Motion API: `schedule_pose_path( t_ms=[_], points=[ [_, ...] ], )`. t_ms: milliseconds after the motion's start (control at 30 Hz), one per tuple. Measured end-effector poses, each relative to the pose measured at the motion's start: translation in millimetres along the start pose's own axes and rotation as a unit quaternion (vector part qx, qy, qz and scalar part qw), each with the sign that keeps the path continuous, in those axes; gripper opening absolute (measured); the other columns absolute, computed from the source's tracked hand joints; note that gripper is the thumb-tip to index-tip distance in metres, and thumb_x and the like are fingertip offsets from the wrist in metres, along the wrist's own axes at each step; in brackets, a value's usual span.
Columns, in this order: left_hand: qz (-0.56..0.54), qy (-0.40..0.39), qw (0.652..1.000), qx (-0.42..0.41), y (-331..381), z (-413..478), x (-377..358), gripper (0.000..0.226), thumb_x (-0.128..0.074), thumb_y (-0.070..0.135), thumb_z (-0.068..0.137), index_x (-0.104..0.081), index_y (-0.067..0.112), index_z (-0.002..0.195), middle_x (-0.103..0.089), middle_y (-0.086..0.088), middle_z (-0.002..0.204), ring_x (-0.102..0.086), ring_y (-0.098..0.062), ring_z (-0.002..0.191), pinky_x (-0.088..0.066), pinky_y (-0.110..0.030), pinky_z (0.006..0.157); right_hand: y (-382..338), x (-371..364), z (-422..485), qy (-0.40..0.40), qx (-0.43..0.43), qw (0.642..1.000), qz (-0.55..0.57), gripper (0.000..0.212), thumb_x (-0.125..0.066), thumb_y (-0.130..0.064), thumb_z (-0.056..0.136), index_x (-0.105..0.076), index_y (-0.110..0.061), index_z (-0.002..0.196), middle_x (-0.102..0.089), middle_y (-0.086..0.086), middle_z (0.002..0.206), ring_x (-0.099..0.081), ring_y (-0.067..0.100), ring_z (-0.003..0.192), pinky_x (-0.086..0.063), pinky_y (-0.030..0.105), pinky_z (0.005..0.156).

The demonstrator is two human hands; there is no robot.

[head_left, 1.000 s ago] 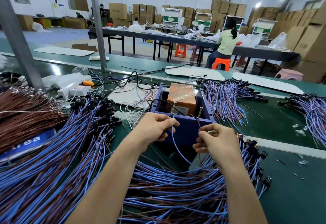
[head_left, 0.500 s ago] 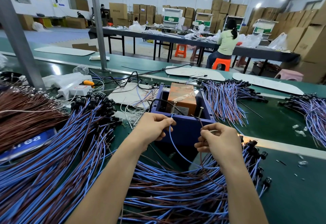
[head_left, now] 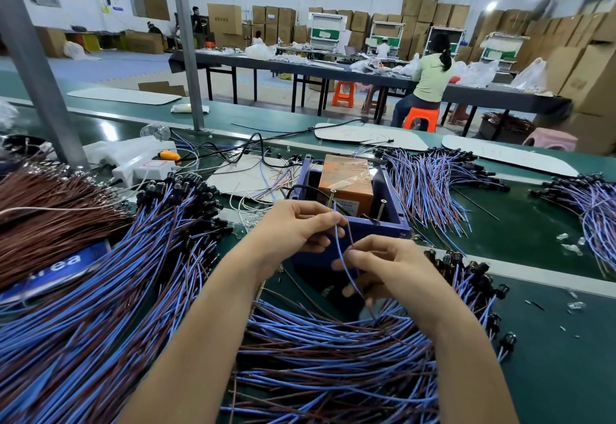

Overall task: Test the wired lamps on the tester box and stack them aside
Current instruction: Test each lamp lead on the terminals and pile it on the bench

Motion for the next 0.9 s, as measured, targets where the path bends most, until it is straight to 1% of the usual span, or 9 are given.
schedule_pose_path(
  t_ms=[133, 233, 300, 367, 433, 533, 633, 767, 900],
  points=[
    [0.171, 0.074, 0.982, 0.023, 0, -5, 44, 0.015, -0.063, 0.023, 0.09, -0.073, 0.019, 0.08, -0.072, 0.0, 0.075, -0.06, -0.006, 0.057, -0.05, -0.015, 0.057, 1, -19, -7, -0.108, -0.002, 0.987, -0.122, 0.014, -0.06, -0.018, 0.093, -0.071, -0.012, 0.088, -0.075, 0.007, 0.077, -0.057, 0.016, 0.065, -0.037, 0.024, 0.054],
    [0.387, 0.131, 0.907, 0.107, -16, -13, 91, 0.011, -0.061, 0.02, 0.092, -0.072, 0.018, 0.092, -0.072, -0.006, 0.092, -0.065, -0.014, 0.075, -0.053, -0.024, 0.076, 6, -24, -12, -0.15, -0.014, 0.971, -0.187, 0.015, -0.063, -0.027, 0.091, -0.075, -0.018, 0.09, -0.076, 0.0, 0.079, -0.059, 0.006, 0.063, -0.039, 0.026, 0.059],
    [0.456, 0.102, 0.865, 0.18, -37, -18, 105, 0.018, -0.062, 0.018, 0.091, -0.07, 0.014, 0.106, -0.07, -0.009, 0.106, -0.065, -0.022, 0.092, -0.048, -0.025, 0.08, 8, -26, -12, -0.16, -0.017, 0.968, -0.195, 0.017, -0.064, -0.032, 0.09, -0.076, -0.02, 0.092, -0.076, -0.003, 0.082, -0.062, 0.002, 0.067, -0.042, 0.023, 0.06],
    [0.477, 0.047, 0.847, 0.231, -55, -22, 103, 0.025, -0.064, 0.018, 0.089, -0.067, 0.015, 0.114, -0.068, -0.01, 0.112, -0.064, -0.025, 0.101, -0.046, -0.023, 0.073, 8, -28, -11, -0.159, -0.02, 0.967, -0.196, 0.018, -0.063, -0.033, 0.09, -0.076, -0.02, 0.092, -0.076, -0.004, 0.083, -0.063, 0.003, 0.07, -0.044, 0.021, 0.059],
    [0.507, 0.015, 0.827, 0.243, -64, -21, 97, 0.031, -0.066, 0.019, 0.088, -0.065, 0.019, 0.118, -0.066, -0.007, 0.114, -0.063, -0.024, 0.102, -0.043, -0.02, 0.069, 9, -29, -11, -0.163, -0.025, 0.968, -0.191, 0.019, -0.062, -0.032, 0.091, -0.076, -0.019, 0.092, -0.076, -0.003, 0.085, -0.063, 0.005, 0.073, -0.047, 0.02, 0.06],
    [0.547, -0.006, 0.801, 0.241, -68, -15, 92, 0.036, -0.067, 0.016, 0.085, -0.063, 0.022, 0.121, -0.065, -0.006, 0.116, -0.061, -0.023, 0.104, -0.044, -0.023, 0.076, 11, -31, -11, -0.171, -0.027, 0.966, -0.19, 0.021, -0.062, -0.032, 0.091, -0.077, -0.016, 0.092, -0.075, 0.0, 0.087, -0.063, 0.01, 0.076, -0.05, 0.022, 0.064],
    [0.544, -0.018, 0.801, 0.25, -74, -15, 91, 0.041, -0.069, 0.009, 0.081, -0.062, 0.02, 0.119, -0.065, -0.007, 0.114, -0.061, -0.024, 0.104, -0.047, -0.028, 0.083, 12, -33, -10, -0.173, -0.027, 0.964, -0.2, 0.021, -0.062, -0.034, 0.091, -0.077, -0.019, 0.092, -0.074, 0.003, 0.09, -0.063, 0.009, 0.077, -0.052, 0.021, 0.068],
    [0.526, -0.028, 0.816, 0.239, -74, -15, 86, 0.034, -0.071, 0.005, 0.079, -0.067, 0.02, 0.11, -0.067, -0.007, 0.112, -0.063, -0.024, 0.1, -0.048, -0.026, 0.076, 14, -34, -8, -0.173, -0.03, 0.963, -0.202, 0.02, -0.062, -0.033, 0.092, -0.077, -0.021, 0.093, -0.074, 0.004, 0.091, -0.061, 0.008, 0.075, -0.052, 0.021, 0.069],
    [0.463, 0.067, 0.871, 0.149, -42, -9, 84, 0.025, -0.069, 0.003, 0.082, -0.069, 0.022, 0.099, -0.067, -0.005, 0.101, -0.064, -0.015, 0.085, -0.047, -0.017, 0.07, 13, -33, -7, -0.161, -0.015, 0.966, -0.202, 0.017, -0.061, -0.031, 0.092, -0.076, -0.025, 0.097, -0.073, -0.002, 0.096, -0.066, 0.011, 0.087, -0.055, 0.021, 0.075]
  ],
)
Point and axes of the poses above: each hand's wrist, its own z-axis towards the middle knuckle, its own x-axis out of the back of the hand, y = z × x, the point moved 9 cm from there along z, towards the middle knuckle
